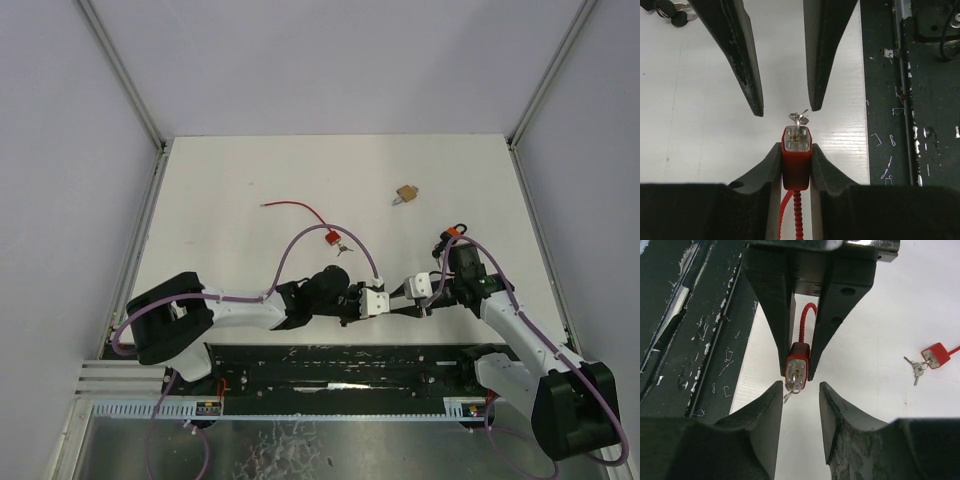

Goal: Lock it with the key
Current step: Lock the lock.

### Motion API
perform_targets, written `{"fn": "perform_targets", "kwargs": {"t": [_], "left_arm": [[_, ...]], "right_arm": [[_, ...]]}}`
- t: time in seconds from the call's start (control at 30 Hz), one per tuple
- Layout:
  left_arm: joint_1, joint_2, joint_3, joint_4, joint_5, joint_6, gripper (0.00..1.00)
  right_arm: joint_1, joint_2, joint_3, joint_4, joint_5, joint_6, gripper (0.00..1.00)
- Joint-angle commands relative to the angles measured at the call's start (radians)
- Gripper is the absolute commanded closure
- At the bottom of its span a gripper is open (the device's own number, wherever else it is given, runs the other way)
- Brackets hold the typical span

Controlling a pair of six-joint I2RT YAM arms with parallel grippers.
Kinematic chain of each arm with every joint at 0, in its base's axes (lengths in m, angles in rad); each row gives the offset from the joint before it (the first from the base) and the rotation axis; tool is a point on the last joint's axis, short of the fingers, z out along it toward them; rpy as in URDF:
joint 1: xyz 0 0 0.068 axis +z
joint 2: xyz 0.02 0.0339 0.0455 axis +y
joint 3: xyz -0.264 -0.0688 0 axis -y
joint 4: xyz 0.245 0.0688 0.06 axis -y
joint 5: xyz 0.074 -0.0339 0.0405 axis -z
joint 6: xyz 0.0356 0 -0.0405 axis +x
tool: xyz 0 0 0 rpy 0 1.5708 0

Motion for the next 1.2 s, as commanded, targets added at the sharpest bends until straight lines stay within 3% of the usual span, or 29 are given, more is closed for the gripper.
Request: {"fn": "perform_targets", "kwargs": {"t": [0.0,0.5,0.63,0.83,1.0,1.17], "left_arm": [[-0.009,-0.016,0.021,0.093,0.026,-0.017,1.0],[-0.011,-0.001,0.06,0.096,0.04,-0.029,1.0],[-0.012,0.0,0.065,0.089,0.038,-0.029,1.0],[-0.013,-0.001,0.064,0.07,0.033,-0.017,1.0],[-0.011,0.005,0.07,0.051,0.035,-0.01,1.0],[-0.009,0.015,0.09,0.045,0.088,-0.022,1.0]], "right_arm": [[-0.004,0.019,-0.011,0.049,-0.041,0.043,0.6],[0.027,0.036,-0.001,0.042,-0.036,0.04,0.64],[0.029,0.039,0.002,0.037,-0.036,0.042,0.71],[0.029,0.035,0.018,0.008,-0.032,0.02,0.94],[0.029,0.025,0.02,-0.027,-0.037,-0.036,0.98],[0.039,0.027,0.041,-0.144,-0.038,-0.215,1.0]]}}
